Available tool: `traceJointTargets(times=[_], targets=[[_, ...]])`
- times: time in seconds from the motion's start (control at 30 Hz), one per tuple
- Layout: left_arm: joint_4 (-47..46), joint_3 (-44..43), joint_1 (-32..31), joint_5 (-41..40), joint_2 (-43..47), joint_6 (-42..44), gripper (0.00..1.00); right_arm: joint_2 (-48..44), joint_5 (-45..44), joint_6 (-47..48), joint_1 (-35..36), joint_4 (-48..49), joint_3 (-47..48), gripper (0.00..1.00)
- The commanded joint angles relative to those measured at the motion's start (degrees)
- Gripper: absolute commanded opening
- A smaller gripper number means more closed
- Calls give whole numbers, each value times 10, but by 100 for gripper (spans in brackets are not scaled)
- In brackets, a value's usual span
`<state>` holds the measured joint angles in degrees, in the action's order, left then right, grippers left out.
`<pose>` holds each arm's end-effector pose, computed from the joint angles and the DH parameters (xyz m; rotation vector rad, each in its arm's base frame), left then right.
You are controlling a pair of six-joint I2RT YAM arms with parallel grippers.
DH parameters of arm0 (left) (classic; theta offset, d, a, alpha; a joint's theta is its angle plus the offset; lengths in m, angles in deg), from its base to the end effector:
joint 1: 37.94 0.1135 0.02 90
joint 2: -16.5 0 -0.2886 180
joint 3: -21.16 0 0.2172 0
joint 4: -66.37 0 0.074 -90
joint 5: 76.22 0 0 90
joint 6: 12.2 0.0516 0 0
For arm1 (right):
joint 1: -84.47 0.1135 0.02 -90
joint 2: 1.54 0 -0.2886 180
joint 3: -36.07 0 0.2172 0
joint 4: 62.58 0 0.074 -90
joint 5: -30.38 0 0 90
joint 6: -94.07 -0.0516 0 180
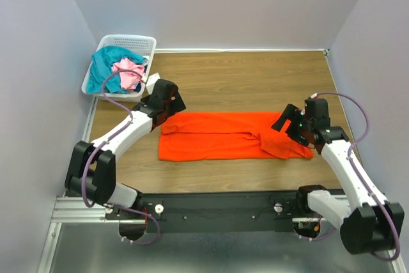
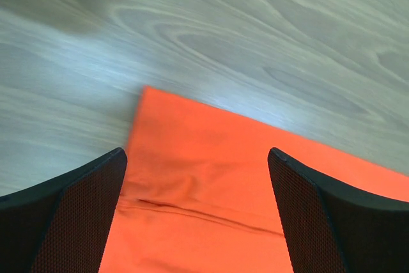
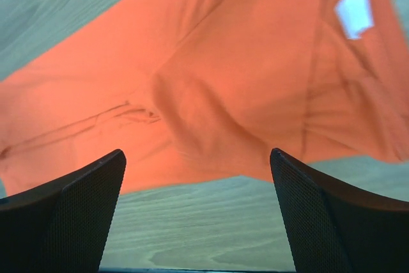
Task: Fold and stack the t-shirts
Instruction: Fold the tshirt
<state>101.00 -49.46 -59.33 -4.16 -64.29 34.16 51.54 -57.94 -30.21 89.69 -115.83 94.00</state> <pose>0.2618 -0.0855 0.2733 -0.5946 2.2370 -0.2094 0.1457 0.0148 0.2687 0.6003 2.3705 0.3476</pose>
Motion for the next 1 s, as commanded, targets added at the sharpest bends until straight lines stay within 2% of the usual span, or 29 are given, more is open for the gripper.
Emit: traceJointTargets(times=[0.0,0.17,0.27,0.43,0.53,0.73,0.97], targets=[[-27,-12,-39,40,-47,12,98,62,97,32,1,81,-10,100],[-69,3,-41,78,-93,18,98,128,196,10,5,171,-40,100],[-80,17,-41,82,-114,20,98,157,207,2,9,200,-53,100],[-74,36,-32,62,-125,20,98,199,75,-12,9,199,-62,100],[-73,54,-16,62,-126,20,98,241,27,-18,9,199,-56,100],[-67,90,-7,56,-113,13,98,308,-35,-19,5,199,-30,100],[-62,128,-8,63,-98,8,98,354,-55,8,1,200,16,100]])
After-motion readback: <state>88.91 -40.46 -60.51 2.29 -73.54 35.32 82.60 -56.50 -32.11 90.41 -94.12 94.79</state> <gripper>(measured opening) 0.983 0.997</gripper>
